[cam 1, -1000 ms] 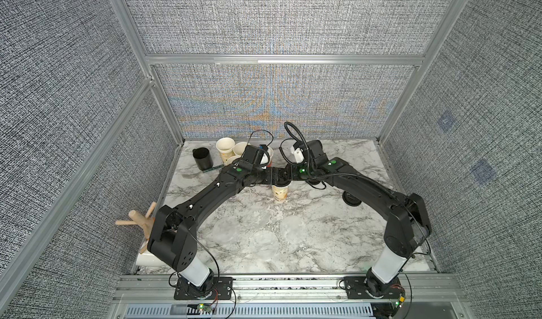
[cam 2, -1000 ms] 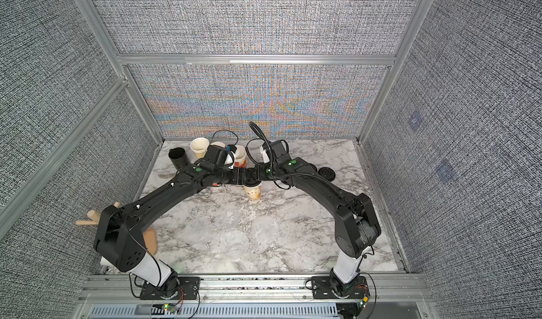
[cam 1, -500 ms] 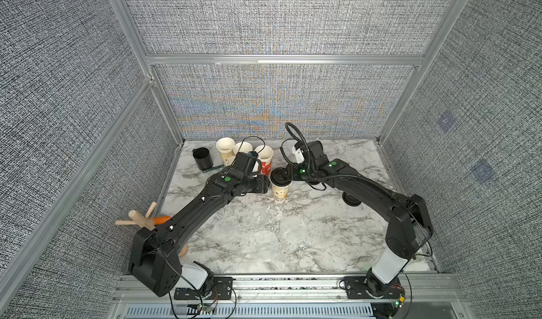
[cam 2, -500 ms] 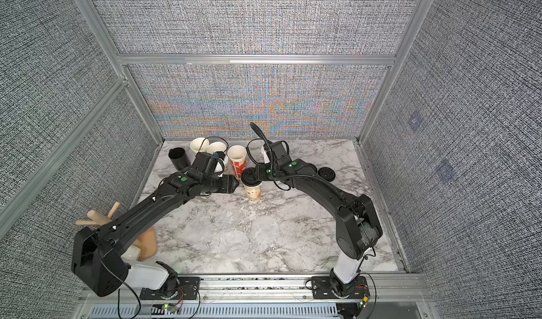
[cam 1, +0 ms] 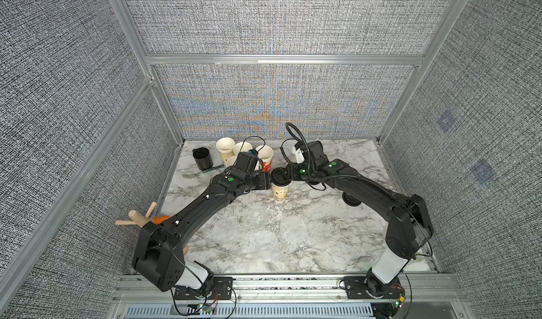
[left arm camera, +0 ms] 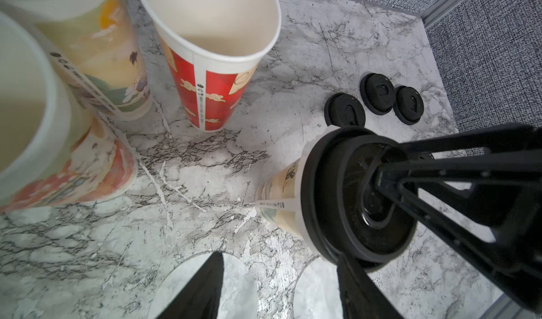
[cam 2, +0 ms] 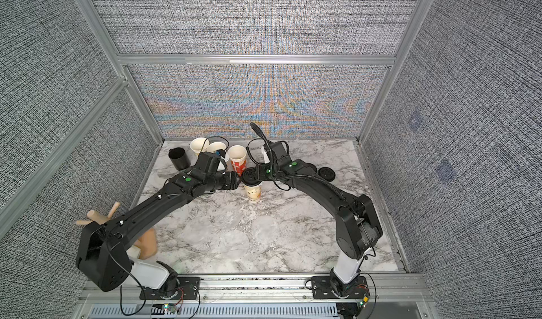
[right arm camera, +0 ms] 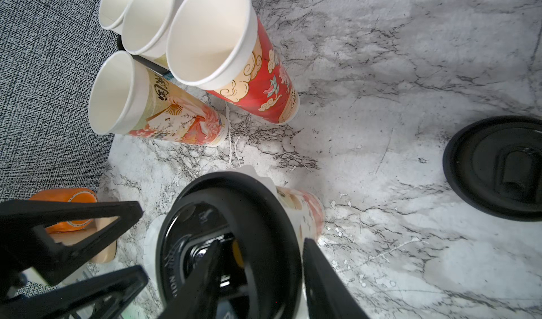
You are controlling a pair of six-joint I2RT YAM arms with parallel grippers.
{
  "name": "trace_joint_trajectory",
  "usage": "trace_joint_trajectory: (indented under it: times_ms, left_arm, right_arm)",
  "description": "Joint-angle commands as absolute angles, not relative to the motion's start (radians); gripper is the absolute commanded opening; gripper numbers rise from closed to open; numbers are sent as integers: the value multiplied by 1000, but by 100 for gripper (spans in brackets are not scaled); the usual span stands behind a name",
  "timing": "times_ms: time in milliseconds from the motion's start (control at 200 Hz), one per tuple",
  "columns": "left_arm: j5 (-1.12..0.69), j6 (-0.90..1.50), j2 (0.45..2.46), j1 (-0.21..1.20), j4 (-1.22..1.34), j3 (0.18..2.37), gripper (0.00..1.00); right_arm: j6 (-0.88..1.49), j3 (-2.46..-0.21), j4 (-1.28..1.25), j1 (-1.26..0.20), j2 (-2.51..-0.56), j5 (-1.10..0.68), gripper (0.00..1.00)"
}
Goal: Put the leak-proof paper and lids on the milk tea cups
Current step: Secure the cup lid on the cup.
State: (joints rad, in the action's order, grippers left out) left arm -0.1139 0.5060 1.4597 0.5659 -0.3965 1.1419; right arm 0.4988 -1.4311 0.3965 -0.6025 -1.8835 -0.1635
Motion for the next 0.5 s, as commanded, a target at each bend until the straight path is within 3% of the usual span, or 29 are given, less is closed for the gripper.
trace_joint_trajectory:
  times_ms: [0,495]
  left_arm:
    - [-123,517,1476,565,-358,1144,63]
    - [-97,512,1511,565,-351,1123,63]
  right_arm:
    - [494,-1422,487,-604,-1893,-132,46]
    - [499,-1396,488,-608,-1868,-133,46]
